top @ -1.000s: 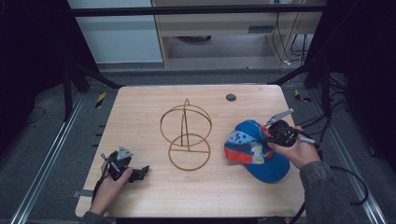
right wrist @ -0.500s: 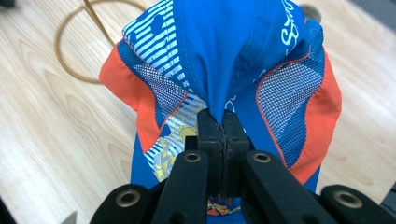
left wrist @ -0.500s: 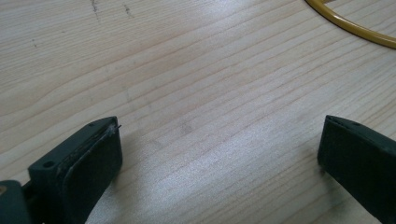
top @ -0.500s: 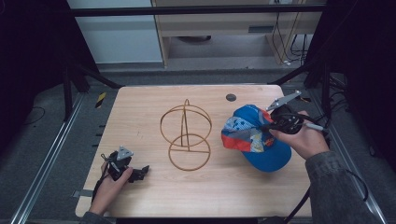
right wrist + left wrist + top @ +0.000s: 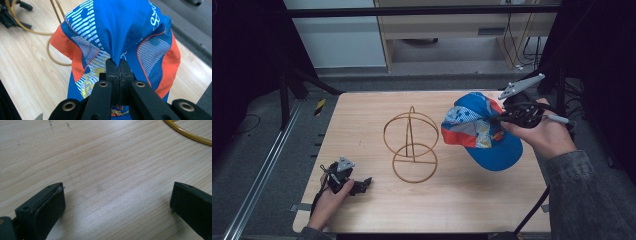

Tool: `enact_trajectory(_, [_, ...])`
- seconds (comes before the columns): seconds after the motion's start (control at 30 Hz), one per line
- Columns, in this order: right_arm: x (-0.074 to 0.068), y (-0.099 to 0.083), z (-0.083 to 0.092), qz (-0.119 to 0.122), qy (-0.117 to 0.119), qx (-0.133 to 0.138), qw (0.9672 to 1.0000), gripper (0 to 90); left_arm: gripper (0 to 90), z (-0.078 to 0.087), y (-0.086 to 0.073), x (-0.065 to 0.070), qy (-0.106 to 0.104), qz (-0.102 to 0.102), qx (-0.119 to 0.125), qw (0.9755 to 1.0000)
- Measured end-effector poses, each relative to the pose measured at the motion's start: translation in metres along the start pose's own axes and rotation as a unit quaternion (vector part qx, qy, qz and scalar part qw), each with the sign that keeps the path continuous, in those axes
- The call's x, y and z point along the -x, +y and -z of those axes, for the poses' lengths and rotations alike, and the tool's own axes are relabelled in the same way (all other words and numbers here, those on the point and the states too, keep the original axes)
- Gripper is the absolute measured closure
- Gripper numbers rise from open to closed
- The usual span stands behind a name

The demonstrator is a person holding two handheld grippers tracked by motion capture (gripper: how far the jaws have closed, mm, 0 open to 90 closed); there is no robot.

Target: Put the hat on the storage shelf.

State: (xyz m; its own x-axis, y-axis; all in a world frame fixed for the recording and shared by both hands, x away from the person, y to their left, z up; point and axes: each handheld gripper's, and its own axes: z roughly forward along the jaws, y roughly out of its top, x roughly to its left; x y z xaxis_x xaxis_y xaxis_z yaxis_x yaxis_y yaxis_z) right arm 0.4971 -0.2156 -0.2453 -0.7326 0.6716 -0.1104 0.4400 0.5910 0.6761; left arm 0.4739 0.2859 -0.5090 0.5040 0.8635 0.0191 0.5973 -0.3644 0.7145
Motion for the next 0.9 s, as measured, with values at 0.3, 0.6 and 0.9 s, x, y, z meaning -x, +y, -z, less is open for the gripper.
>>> enact_trajectory(0.3, [-0.009,0.032,0.023,0.020,0.001,0.033,0.9993,89.7,0.0,0.000,0.000,0.000,0.000,0.000,-0.001,1.0000])
enact_trajectory(0.6, [-0.028,0.066,0.028,0.046,0.013,0.054,0.9974,89.7,0.0,0.000,0.000,0.000,0.000,0.000,-0.002,1.0000])
enact_trajectory(0.9, [-0.043,0.097,0.029,0.068,0.024,0.068,0.9951,89.7,0.0,0.000,0.000,0.000,0.000,0.001,-0.001,1.0000])
